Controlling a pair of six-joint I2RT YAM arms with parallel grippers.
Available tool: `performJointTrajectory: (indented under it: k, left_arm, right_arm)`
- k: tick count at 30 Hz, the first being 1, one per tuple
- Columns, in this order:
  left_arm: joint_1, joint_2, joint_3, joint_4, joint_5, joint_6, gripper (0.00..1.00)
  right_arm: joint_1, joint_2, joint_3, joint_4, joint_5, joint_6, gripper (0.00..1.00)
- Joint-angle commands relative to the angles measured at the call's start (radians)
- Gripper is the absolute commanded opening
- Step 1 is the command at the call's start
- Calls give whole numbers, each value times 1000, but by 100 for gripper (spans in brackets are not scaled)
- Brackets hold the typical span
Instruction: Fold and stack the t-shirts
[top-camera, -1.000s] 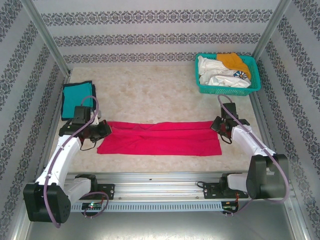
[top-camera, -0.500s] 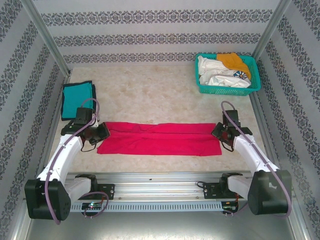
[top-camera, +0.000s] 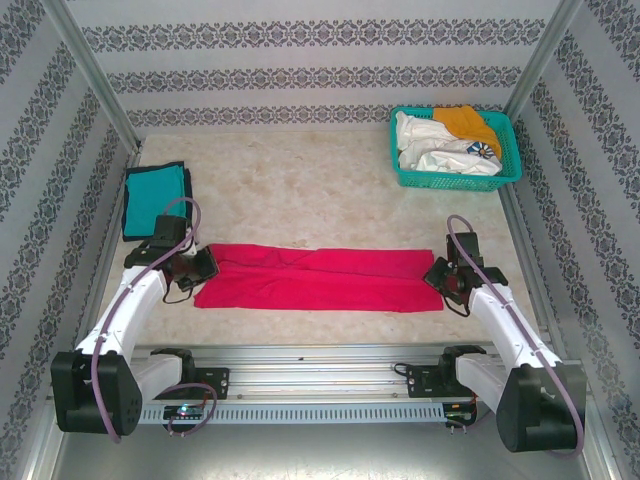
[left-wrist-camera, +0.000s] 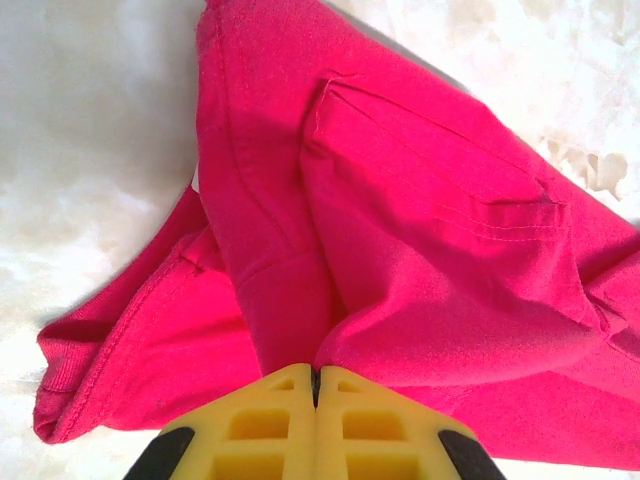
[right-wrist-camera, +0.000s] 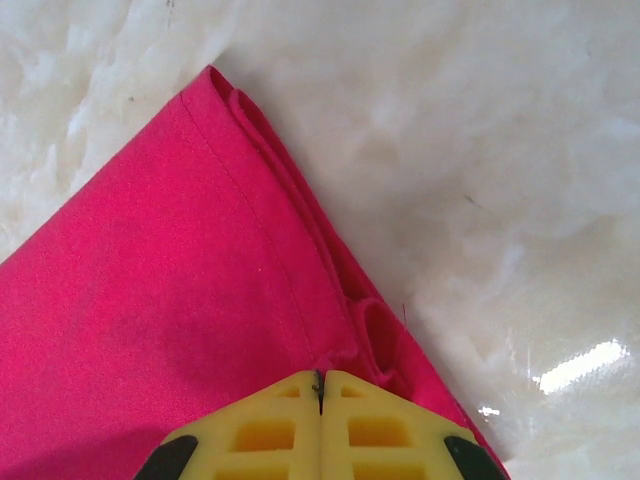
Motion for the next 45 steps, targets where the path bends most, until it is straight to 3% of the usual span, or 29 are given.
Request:
performJointTrajectory:
  k: [1, 10, 23, 25, 26, 29, 33, 35, 38, 40, 45]
  left_arm:
    - [8, 0, -12, -3, -28, -20, 0]
    - [8, -14, -20, -9, -32, -29, 0]
    - [8, -51, -130, 46, 37, -127, 0]
    - [8, -49, -142, 52, 32, -142, 1]
    - [8, -52, -144, 51, 24, -149, 10]
    - [8, -78, -128, 32, -9, -151, 53]
    - [4, -135, -75, -10, -63, -161, 85]
    - [-26, -150, -51, 3, -92, -179, 98]
    - [-117, -102, -26, 90, -95, -223, 99]
    - [-187, -40, -23, 162, -94, -267, 94]
    - [-270, 94, -112, 383, -47, -388, 67]
  right_arm:
    - [-9, -33, -19, -48, -9, 21, 0]
    - [-9, -92, -43, -95, 0, 24, 0]
    - [-9, 27, -40, -39, 13, 7, 0]
    - [-9, 12, -37, -46, 10, 0, 15]
    - [-9, -6, -34, -54, 14, -6, 27]
    - [-8, -77, -20, -66, 31, -33, 53]
    - [21, -105, 23, -71, 34, -64, 68]
    - [69, -81, 49, -50, 56, -72, 71]
    - [175, 7, 90, 23, 69, -66, 71]
    - [254, 99, 129, 73, 69, -51, 71]
    - [451, 349, 280, 131, 109, -30, 71]
